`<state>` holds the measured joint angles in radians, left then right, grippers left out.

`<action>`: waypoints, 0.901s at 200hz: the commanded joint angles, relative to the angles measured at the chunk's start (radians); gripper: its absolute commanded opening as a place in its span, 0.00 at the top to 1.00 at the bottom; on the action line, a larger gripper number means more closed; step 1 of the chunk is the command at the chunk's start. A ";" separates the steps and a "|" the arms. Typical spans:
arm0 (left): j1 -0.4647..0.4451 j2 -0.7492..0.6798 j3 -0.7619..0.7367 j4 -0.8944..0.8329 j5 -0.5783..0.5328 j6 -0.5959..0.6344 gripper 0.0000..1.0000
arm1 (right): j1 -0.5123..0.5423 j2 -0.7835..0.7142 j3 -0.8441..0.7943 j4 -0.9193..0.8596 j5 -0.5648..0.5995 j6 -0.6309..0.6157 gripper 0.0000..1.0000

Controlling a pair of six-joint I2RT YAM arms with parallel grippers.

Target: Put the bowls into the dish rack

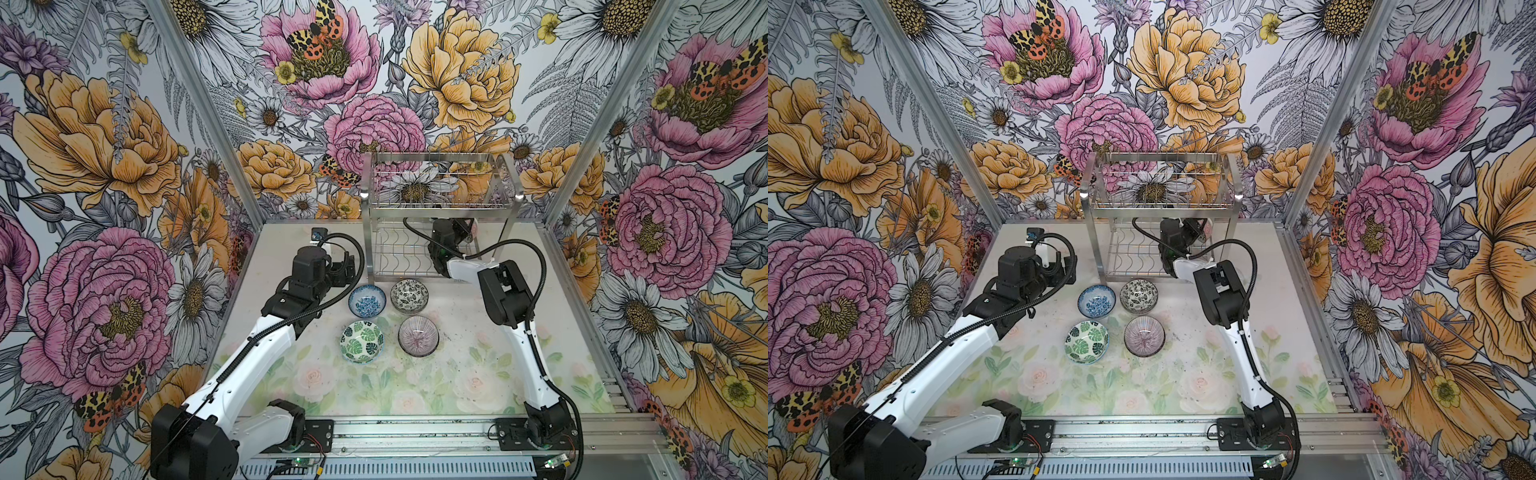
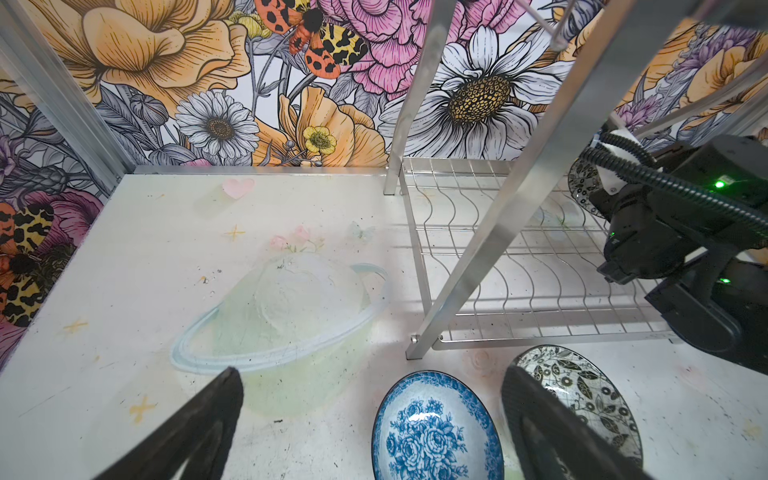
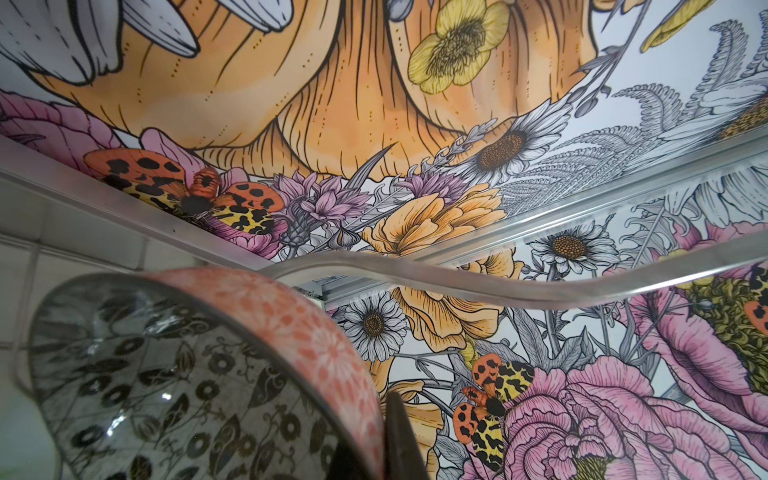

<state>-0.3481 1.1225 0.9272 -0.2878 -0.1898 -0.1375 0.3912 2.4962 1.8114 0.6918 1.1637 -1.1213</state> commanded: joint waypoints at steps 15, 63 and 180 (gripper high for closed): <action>0.010 0.007 0.001 0.015 0.018 0.017 0.01 | -0.008 0.042 0.062 -0.006 0.013 -0.001 1.00; 0.009 0.011 -0.004 0.022 0.018 0.016 0.01 | -0.004 0.049 0.054 -0.012 0.007 -0.006 1.00; 0.009 0.005 -0.008 0.027 0.040 0.004 0.01 | 0.027 -0.016 0.006 -0.120 -0.013 0.089 0.80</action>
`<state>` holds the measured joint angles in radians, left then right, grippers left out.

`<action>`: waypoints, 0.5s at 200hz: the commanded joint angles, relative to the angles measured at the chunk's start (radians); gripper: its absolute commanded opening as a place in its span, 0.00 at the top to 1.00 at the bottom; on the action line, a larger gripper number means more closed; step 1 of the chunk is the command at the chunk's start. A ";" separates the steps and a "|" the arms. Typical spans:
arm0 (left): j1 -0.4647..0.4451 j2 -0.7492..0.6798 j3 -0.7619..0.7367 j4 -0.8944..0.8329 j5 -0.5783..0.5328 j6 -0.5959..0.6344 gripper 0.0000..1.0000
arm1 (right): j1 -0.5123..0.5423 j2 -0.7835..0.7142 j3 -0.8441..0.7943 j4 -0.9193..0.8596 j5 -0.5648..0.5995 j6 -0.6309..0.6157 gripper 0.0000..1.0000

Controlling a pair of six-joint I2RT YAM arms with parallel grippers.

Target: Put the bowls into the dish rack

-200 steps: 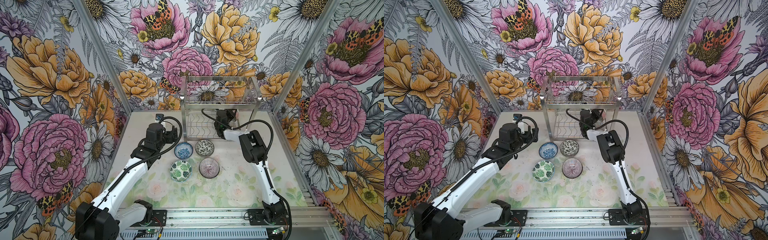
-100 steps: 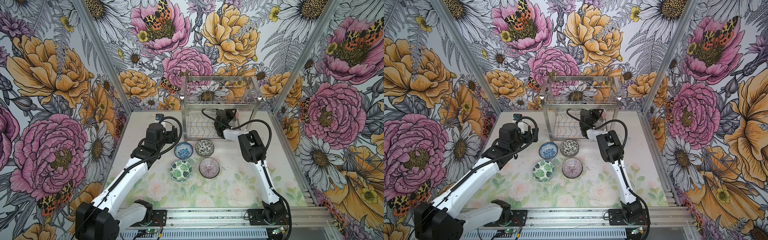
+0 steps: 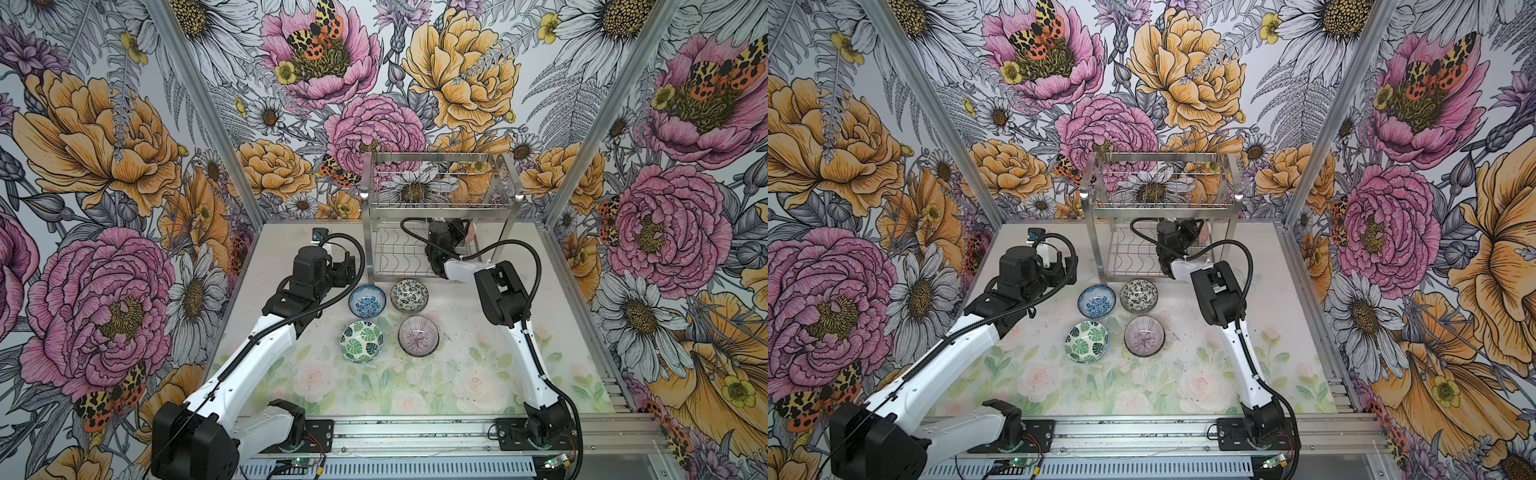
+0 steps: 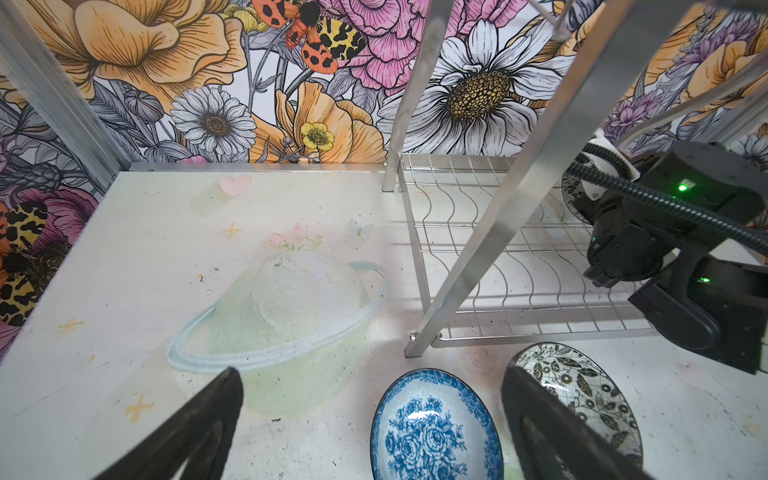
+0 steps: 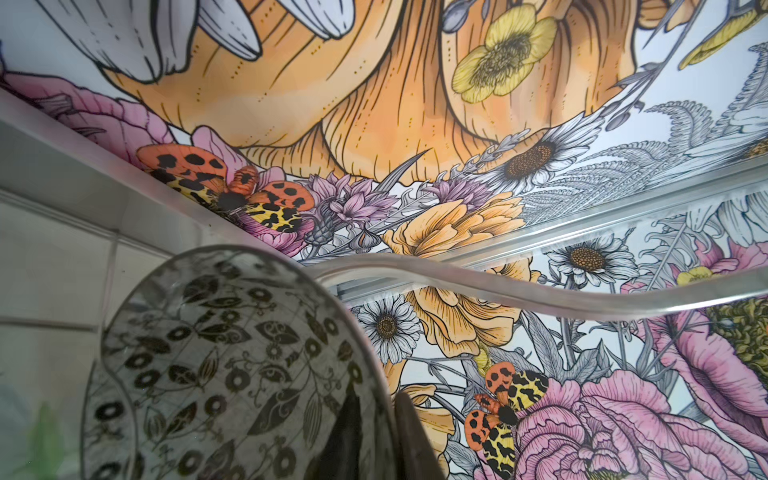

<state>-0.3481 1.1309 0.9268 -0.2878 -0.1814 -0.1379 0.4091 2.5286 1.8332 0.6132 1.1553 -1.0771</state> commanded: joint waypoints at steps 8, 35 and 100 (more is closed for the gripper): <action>0.010 -0.007 -0.009 0.027 0.033 0.003 0.01 | 0.009 -0.051 -0.018 -0.041 -0.005 0.046 0.80; 0.009 -0.015 -0.011 0.024 0.031 0.001 0.01 | 0.009 -0.068 -0.026 -0.043 -0.005 0.048 0.78; 0.010 -0.023 -0.009 0.017 0.032 -0.002 0.01 | 0.012 -0.154 -0.087 -0.077 -0.022 0.084 0.53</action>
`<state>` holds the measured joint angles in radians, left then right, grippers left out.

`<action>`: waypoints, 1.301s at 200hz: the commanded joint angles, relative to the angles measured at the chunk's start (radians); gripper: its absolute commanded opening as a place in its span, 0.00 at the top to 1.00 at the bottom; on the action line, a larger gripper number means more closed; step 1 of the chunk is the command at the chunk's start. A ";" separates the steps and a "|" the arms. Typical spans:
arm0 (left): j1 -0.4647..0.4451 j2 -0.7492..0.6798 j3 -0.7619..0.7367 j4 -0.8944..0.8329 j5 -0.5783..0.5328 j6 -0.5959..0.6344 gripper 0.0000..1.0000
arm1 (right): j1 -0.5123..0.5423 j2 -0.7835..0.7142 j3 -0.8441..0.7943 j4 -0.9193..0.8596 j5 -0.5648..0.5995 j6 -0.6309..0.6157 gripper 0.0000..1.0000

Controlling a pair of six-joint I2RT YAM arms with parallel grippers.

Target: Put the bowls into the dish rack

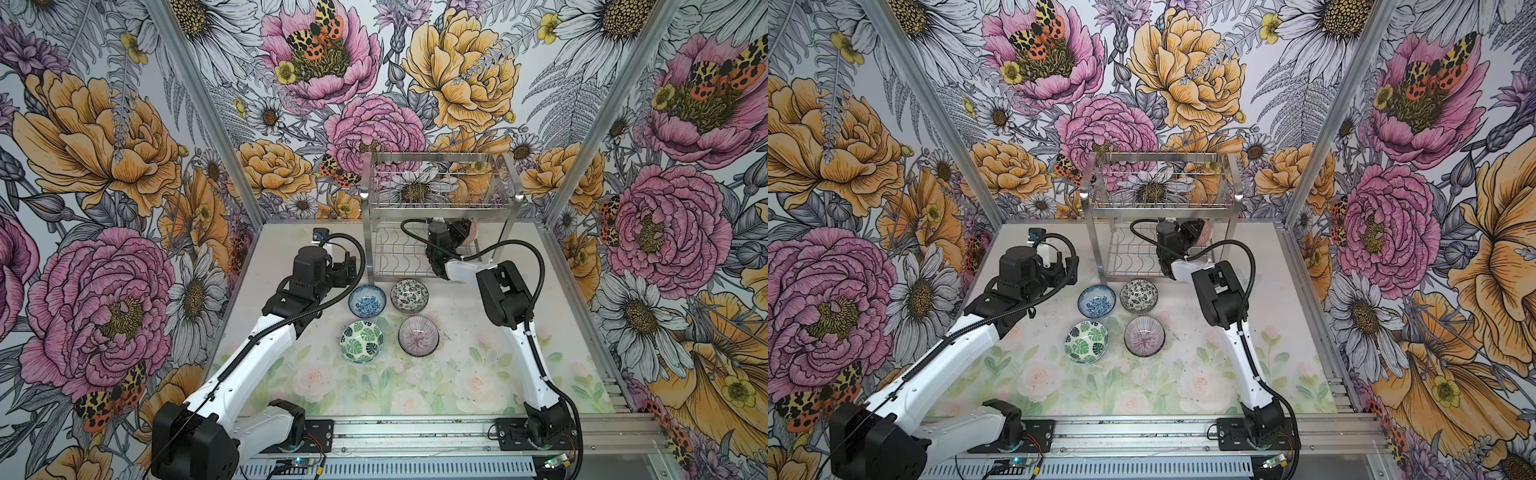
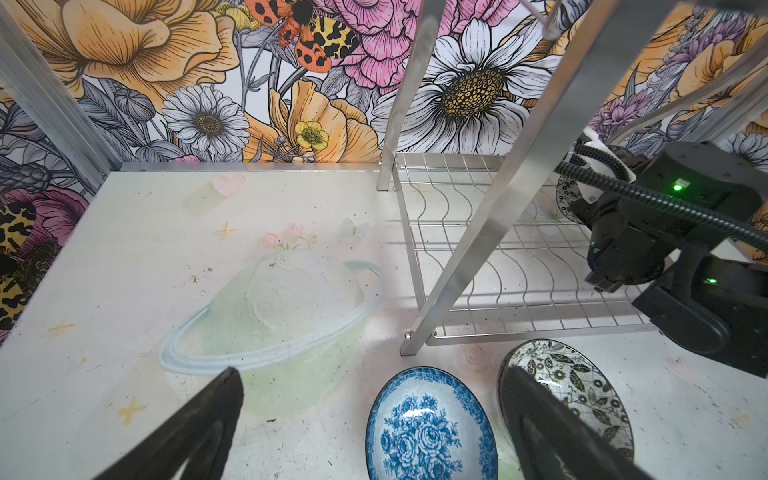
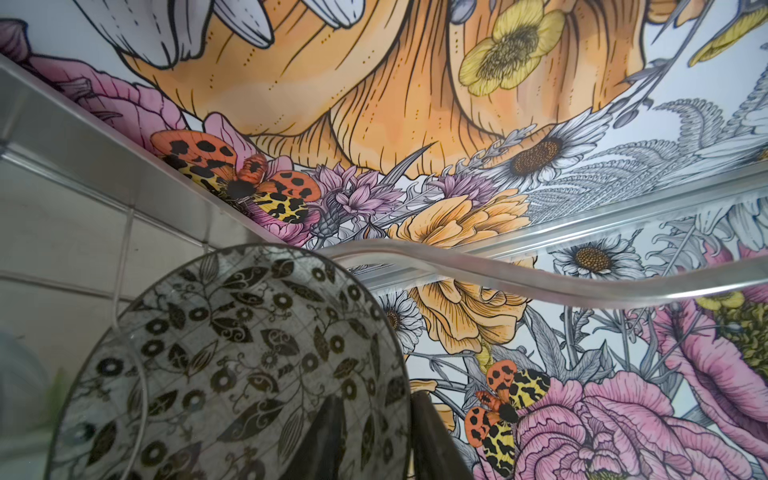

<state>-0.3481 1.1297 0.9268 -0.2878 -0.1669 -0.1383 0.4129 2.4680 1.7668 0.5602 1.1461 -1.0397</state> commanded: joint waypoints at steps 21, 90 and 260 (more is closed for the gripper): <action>0.009 -0.023 -0.008 0.016 0.017 -0.001 0.01 | 0.017 -0.138 -0.058 -0.073 -0.029 0.106 0.34; 0.003 -0.039 -0.005 -0.012 0.007 -0.004 0.01 | 0.084 -0.290 -0.239 -0.177 -0.139 0.247 0.00; -0.043 -0.094 -0.043 -0.024 -0.071 -0.023 0.01 | 0.196 -1.002 -0.779 -0.596 -0.601 0.831 0.03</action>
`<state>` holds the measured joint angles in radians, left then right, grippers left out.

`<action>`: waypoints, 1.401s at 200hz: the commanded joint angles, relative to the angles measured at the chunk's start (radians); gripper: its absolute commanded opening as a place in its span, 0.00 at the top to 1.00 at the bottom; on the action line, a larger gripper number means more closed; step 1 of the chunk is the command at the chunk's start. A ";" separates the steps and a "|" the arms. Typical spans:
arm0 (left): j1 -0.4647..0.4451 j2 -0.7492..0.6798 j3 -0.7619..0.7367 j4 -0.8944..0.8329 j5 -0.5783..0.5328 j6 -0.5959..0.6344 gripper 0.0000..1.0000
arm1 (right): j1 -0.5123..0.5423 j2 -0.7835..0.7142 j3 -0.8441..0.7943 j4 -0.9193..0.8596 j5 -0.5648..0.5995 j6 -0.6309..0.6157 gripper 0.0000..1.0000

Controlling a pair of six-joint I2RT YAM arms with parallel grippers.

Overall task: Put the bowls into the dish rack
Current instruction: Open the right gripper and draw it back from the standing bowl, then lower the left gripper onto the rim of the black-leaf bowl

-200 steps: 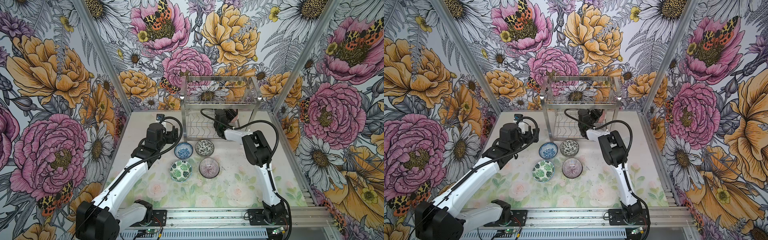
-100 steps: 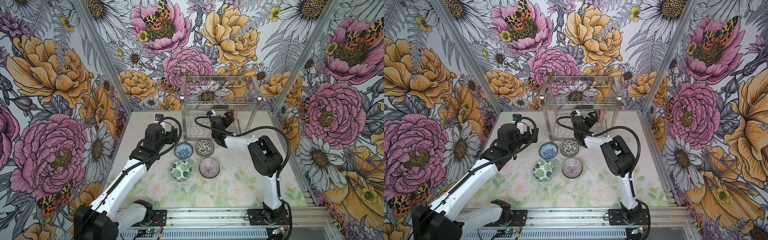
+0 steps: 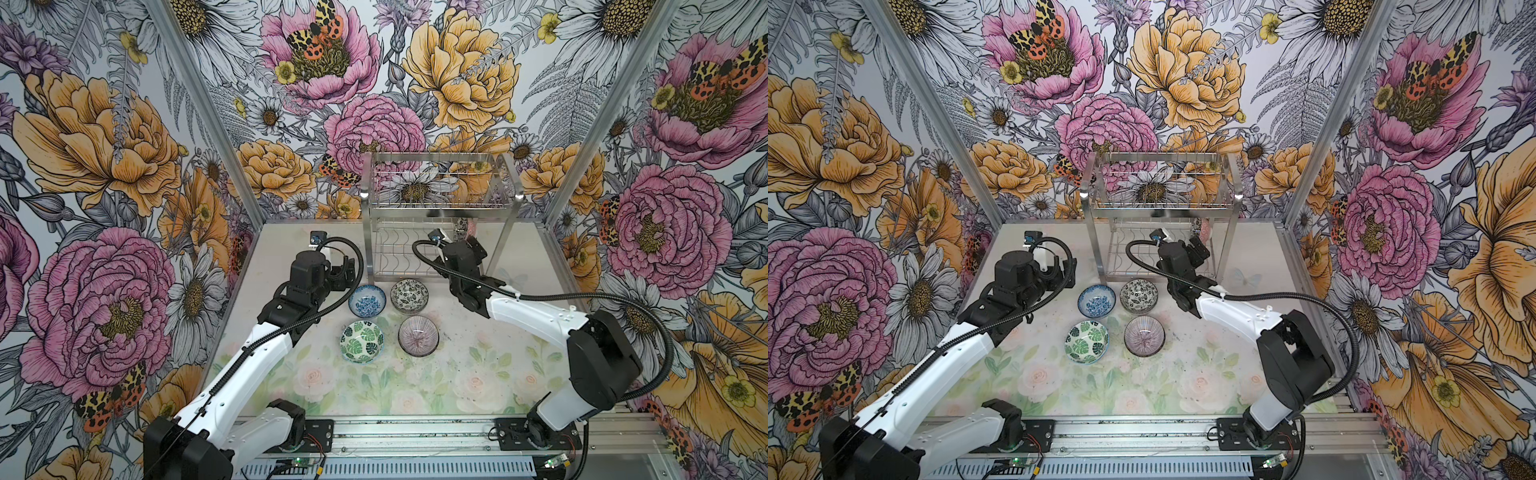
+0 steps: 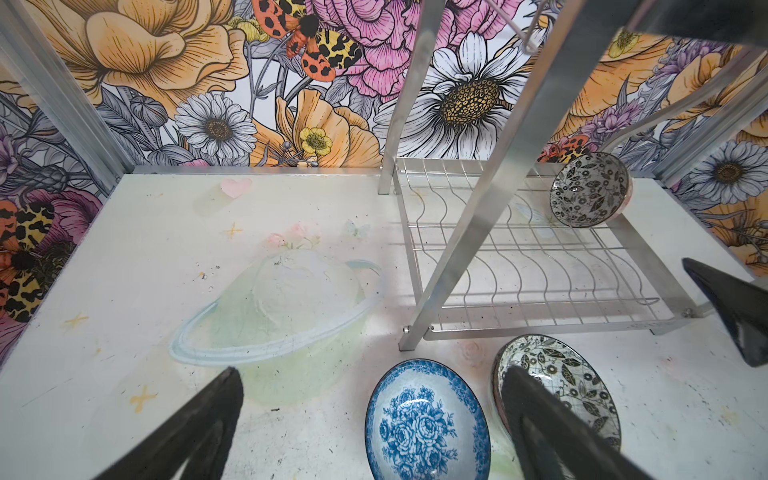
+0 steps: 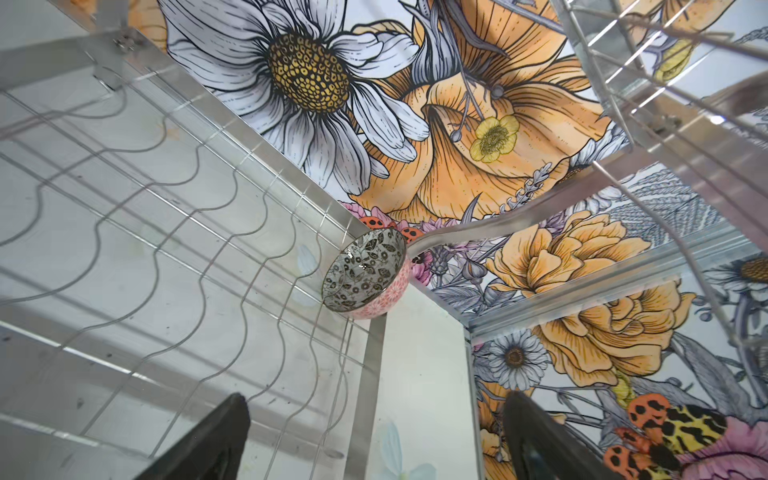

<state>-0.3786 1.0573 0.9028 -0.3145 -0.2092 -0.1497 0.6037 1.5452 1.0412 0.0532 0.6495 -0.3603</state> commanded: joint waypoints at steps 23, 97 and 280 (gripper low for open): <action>-0.026 -0.022 -0.027 -0.005 -0.029 -0.027 0.01 | 0.000 -0.162 -0.093 -0.141 -0.130 0.248 0.03; -0.089 0.015 -0.041 -0.040 -0.027 -0.074 0.01 | -0.150 -0.360 -0.089 -0.284 -0.381 0.474 0.00; -0.248 0.540 0.171 0.042 0.160 -0.142 0.07 | -0.177 -0.305 0.004 -0.344 -0.366 0.492 0.00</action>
<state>-0.6167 1.5578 1.0298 -0.3046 -0.0879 -0.2699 0.4309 1.2335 1.0183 -0.2882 0.2901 0.1158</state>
